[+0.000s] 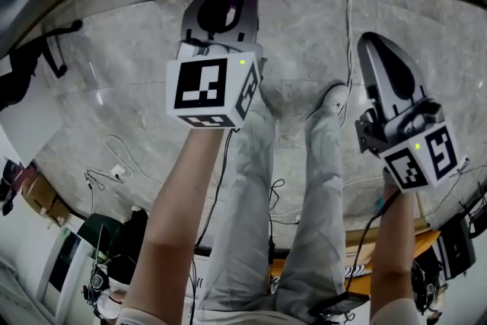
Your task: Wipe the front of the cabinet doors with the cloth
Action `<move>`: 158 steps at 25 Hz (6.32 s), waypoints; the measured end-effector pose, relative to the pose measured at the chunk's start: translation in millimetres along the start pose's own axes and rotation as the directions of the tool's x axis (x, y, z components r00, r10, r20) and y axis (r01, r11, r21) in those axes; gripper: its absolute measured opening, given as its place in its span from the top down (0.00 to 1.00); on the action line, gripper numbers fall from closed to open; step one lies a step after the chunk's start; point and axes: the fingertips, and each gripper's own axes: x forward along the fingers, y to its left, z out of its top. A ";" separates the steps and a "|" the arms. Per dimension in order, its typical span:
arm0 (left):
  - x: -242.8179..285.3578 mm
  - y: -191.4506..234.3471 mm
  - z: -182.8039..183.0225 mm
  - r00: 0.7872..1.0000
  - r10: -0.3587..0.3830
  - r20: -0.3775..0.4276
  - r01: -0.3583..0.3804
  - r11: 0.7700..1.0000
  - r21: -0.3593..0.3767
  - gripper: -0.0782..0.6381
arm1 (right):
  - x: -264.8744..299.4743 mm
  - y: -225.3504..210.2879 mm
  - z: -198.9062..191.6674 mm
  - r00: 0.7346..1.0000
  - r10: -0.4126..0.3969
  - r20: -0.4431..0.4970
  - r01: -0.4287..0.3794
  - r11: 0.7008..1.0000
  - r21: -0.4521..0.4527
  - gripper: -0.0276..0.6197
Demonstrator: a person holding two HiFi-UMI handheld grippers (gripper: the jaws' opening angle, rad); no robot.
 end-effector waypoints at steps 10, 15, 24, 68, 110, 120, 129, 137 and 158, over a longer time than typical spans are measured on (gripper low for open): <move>-25.0 64.8 -11.2 0.998 0.068 -0.006 -0.068 0.997 -0.041 0.78 | 38.3 37.3 -9.4 0.999 0.037 -0.022 -0.037 0.999 -0.014 0.91; -30.6 80.3 -11.8 0.995 0.100 -0.004 -0.100 0.993 -0.067 0.78 | 44.4 44.4 -9.4 0.999 0.050 -0.019 -0.050 0.999 -0.010 0.91; -40.4 49.5 -23.2 0.995 0.103 -0.006 -0.103 0.992 -0.069 0.78 | 20.8 31.8 -15.5 0.999 0.045 -0.015 -0.045 0.999 0.006 0.91; 122.1 -227.8 -92.0 0.961 -0.215 -0.173 0.225 0.973 0.045 0.78 | -138.2 -166.2 -93.8 0.990 -0.139 -0.039 0.143 0.982 0.125 0.91; 53.3 13.2 -103.4 0.985 -0.046 -0.164 0.050 0.999 0.020 0.78 | 10.0 -51.5 -91.8 0.998 -0.053 -0.024 0.054 0.998 0.017 0.91; 28.2 79.8 -109.6 0.981 0.090 -0.171 -0.090 0.996 0.004 0.78 | 25.6 -33.8 -98.8 0.999 -0.028 -0.047 0.028 1.000 0.001 0.91; 15.9 105.4 -107.3 0.970 0.188 -0.153 -0.193 0.981 -0.019 0.78 | 23.0 -32.9 -96.1 0.999 -0.005 -0.052 0.005 1.000 -0.007 0.91; 5.3 75.8 -117.1 0.962 0.240 -0.130 -0.241 0.971 0.006 0.78 | -13.2 -63.7 -100.0 0.999 -0.028 -0.047 0.028 1.000 0.013 0.91; 91.5 -162.1 -172.2 0.978 -0.048 -0.204 0.054 0.998 0.023 0.78 | -90.8 -150.5 -134.5 0.997 -0.042 -0.071 0.048 0.996 0.081 0.91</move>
